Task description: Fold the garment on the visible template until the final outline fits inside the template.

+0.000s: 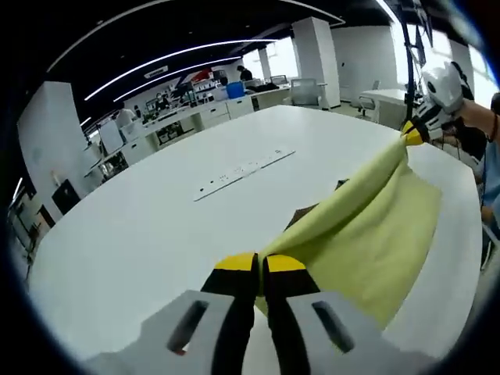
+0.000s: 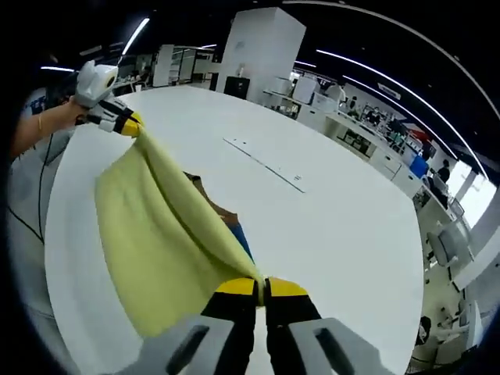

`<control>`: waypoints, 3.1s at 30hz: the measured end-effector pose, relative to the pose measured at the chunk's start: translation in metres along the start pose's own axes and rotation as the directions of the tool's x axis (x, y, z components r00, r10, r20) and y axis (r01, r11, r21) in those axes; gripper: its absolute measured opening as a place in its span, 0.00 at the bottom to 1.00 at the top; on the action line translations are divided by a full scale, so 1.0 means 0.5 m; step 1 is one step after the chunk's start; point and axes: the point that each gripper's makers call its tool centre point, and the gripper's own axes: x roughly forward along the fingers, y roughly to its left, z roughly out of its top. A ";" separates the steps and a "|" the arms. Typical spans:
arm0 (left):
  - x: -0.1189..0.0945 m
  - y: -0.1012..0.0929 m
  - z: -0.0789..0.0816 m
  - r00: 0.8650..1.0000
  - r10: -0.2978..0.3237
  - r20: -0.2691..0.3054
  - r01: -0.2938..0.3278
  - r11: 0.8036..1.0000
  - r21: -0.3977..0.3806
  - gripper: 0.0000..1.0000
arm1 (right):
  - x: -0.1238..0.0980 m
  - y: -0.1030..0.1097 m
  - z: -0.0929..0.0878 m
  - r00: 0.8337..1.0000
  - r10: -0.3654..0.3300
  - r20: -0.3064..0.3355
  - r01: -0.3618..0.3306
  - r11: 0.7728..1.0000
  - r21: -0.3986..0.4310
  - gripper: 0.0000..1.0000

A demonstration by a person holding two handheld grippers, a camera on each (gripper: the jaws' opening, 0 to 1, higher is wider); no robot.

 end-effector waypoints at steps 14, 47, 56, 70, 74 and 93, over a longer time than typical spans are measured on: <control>0.070 -0.003 -0.065 0.997 -0.009 -0.071 0.009 1.000 0.009 0.01 | 0.072 0.002 -0.044 0.994 0.026 -0.102 -0.033 0.997 -0.067 0.00; 0.081 -0.003 -0.090 0.995 -0.083 -0.058 0.091 0.983 0.157 0.30 | 0.098 0.015 -0.045 0.995 0.082 -0.064 -0.085 0.995 -0.052 0.24; 0.110 -0.008 -0.094 0.992 -0.092 -0.086 0.106 0.977 0.184 0.16 | 0.119 0.018 -0.059 0.994 0.075 -0.084 -0.081 0.994 -0.067 0.14; 0.126 0.026 -0.090 0.994 -0.007 -0.106 0.029 0.978 0.206 0.05 | 0.141 -0.004 -0.064 0.997 0.038 -0.060 -0.037 0.999 0.031 0.00; 0.129 0.032 -0.085 0.996 -0.002 -0.092 0.018 0.985 0.172 0.07 | 0.144 -0.022 -0.055 0.999 0.001 -0.044 0.001 0.999 0.049 0.00; 0.076 0.088 -0.078 0.995 0.083 -0.047 -0.082 0.996 0.028 0.28 | 0.116 -0.048 -0.029 0.998 -0.021 0.060 0.005 0.968 0.252 0.39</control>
